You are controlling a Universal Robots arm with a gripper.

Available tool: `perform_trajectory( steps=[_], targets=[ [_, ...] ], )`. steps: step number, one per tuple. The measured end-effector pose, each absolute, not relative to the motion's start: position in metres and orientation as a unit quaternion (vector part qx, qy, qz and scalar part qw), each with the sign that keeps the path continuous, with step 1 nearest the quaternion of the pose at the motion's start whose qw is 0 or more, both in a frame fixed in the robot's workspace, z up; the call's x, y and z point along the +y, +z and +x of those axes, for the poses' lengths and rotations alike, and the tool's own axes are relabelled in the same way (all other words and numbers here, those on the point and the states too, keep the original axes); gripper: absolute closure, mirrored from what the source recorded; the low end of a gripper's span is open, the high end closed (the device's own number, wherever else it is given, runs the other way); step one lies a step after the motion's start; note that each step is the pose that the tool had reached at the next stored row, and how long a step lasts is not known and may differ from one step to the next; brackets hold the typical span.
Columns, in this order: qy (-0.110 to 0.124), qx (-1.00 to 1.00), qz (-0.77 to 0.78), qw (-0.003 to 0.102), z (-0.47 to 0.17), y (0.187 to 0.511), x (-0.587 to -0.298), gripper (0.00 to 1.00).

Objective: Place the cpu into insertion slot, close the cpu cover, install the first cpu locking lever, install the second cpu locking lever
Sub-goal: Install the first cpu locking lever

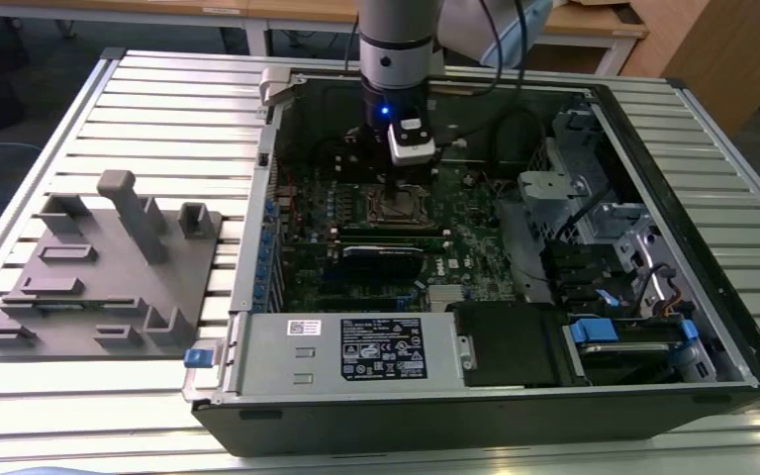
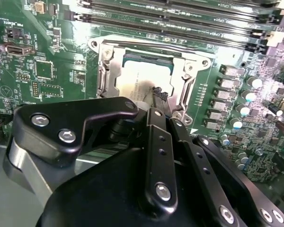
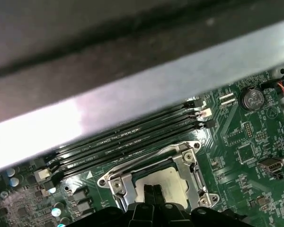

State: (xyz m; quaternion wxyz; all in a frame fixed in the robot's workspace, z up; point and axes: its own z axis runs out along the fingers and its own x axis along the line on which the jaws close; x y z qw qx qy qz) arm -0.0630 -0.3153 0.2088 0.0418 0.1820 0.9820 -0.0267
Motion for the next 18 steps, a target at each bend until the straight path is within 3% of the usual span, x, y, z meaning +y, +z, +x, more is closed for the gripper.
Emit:
perform_trajectory(
  steps=[18],
  targets=[
    [-0.027, 0.992, 0.113, 0.039, -0.0561, 0.2075, -0.3153, 0.90]
  ],
)
